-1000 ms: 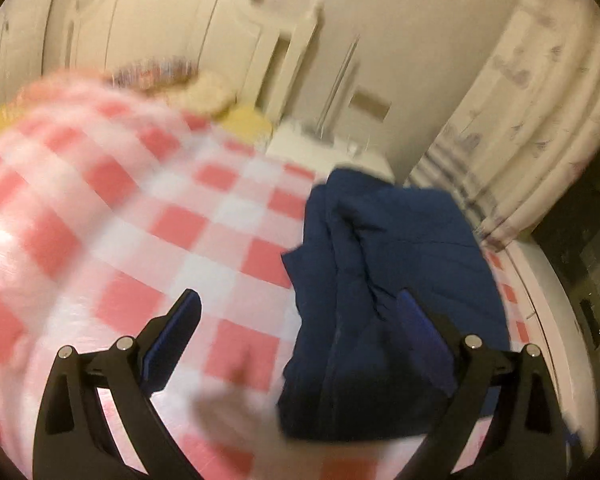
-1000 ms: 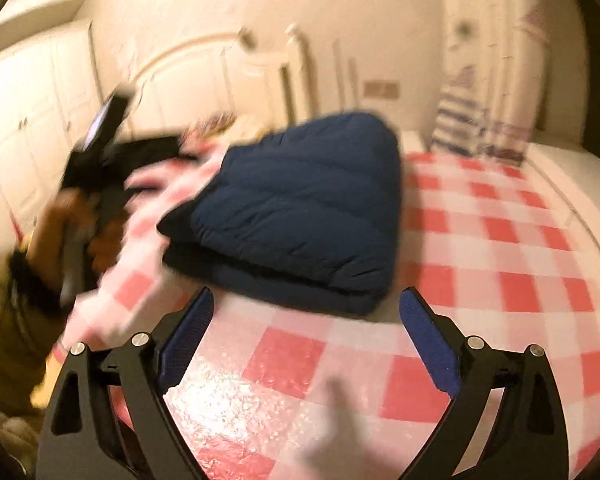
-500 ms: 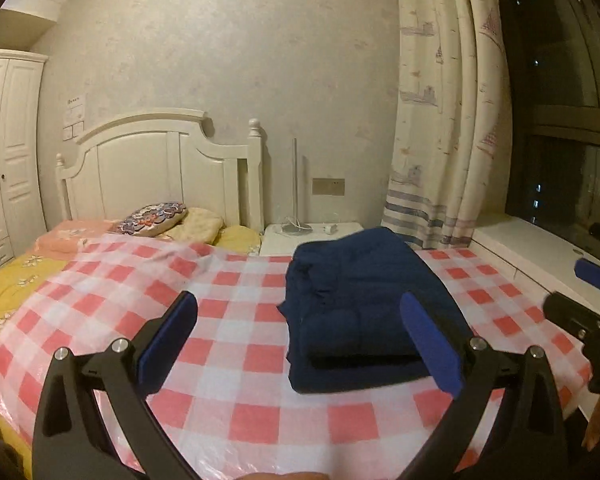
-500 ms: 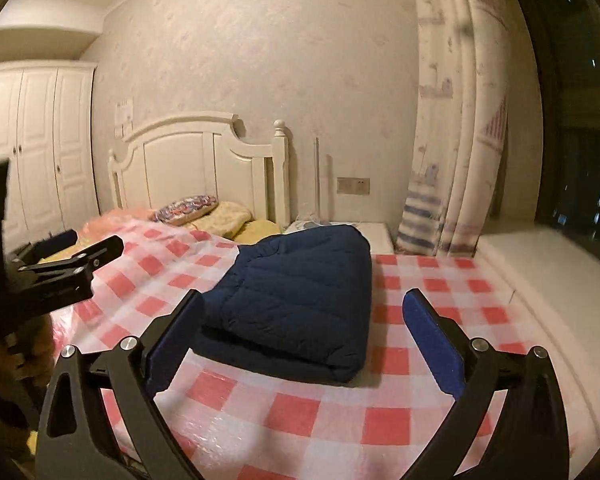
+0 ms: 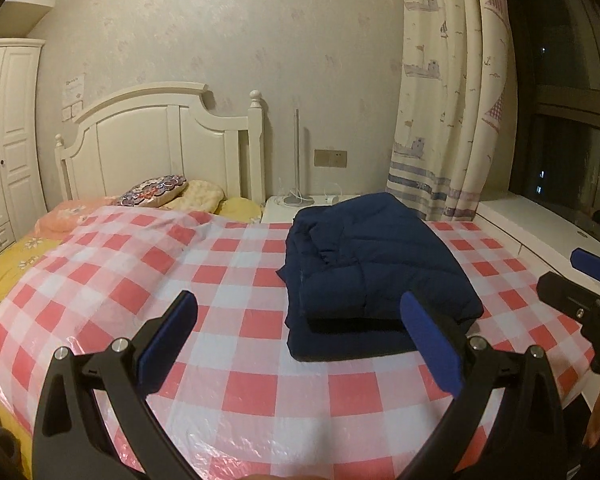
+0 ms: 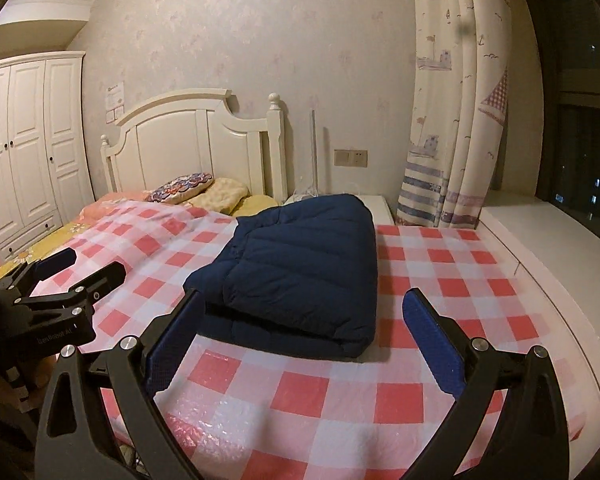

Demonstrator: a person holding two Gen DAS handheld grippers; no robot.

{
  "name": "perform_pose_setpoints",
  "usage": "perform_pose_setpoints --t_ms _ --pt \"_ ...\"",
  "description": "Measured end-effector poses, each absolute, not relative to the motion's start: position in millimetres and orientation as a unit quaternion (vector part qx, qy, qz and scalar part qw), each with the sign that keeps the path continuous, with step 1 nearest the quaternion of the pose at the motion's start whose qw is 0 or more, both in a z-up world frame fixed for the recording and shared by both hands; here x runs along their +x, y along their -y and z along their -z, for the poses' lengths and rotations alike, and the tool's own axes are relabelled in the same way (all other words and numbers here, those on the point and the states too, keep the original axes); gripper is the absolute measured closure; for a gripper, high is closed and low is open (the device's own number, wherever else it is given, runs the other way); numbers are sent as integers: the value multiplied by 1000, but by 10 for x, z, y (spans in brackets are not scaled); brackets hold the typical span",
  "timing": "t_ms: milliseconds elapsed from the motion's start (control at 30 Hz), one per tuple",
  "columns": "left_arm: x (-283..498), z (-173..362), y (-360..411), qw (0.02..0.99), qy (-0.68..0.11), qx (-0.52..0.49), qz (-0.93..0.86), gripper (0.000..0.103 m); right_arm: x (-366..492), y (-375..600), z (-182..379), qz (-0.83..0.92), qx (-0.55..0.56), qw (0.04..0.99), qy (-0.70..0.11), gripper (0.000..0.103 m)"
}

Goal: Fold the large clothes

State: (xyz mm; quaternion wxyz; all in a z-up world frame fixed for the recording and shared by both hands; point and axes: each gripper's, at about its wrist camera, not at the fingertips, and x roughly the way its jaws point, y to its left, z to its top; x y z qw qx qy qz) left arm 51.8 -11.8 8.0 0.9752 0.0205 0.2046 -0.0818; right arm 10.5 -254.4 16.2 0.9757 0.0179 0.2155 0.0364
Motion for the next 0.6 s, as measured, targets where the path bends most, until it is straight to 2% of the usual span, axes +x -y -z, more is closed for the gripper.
perform_pose_setpoints --t_ms 600 --pt "506 -35 168 974 -208 31 81 2 126 2465 -71 -49 10 972 -231 5"
